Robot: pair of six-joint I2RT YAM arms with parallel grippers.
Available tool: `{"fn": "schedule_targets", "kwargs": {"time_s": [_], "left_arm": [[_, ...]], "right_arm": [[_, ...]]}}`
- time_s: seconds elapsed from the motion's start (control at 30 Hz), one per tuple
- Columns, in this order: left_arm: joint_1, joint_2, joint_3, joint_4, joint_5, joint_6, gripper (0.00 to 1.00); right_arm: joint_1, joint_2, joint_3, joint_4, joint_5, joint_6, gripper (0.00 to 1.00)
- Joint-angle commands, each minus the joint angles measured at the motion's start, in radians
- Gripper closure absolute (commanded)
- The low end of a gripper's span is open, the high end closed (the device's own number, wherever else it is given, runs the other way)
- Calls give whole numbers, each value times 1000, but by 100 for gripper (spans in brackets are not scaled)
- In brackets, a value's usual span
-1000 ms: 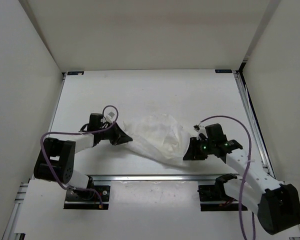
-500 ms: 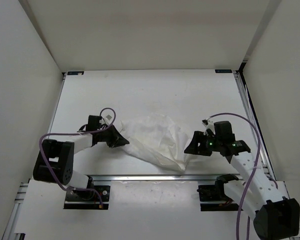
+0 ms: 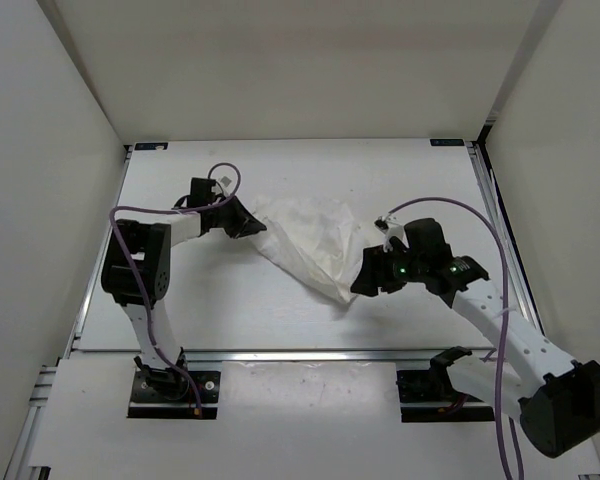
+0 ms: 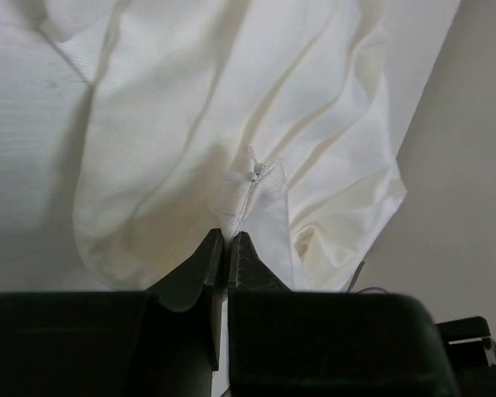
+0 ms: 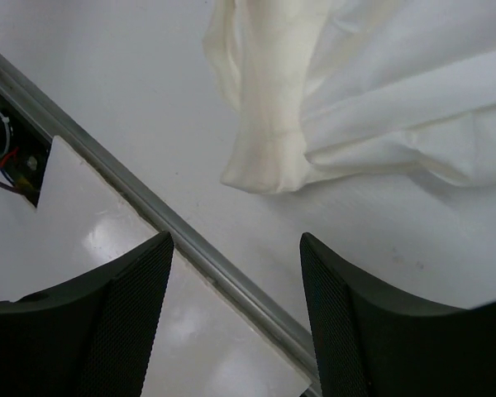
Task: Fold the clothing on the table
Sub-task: Flatten the skirt out
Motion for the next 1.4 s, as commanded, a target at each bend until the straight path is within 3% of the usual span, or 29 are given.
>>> {"fn": "schedule_targets", "kwargs": {"time_s": [0.0,0.2,0.37,0.47,0.8,1.37], "left_arm": [[2,20,22,8,6,-30,100],[19,32,59,-15,7,-24,100],[50,34,93,-36,10,-17,100],[47,28,90,-36,10,-19,100],[32,60,99,-64,-13,-5,100],[44,66,119,-96,-24,-1,100]], "right_arm": [[61,72,74,64,61,-109,32],[145,204,134,26,211,-243,30],[121,224,111,16,297,-348,30],[121,227,93,41,330,-373,31],[297,233,83,116,443,-404,34],[365,304,77,213,370,-430,44]]}}
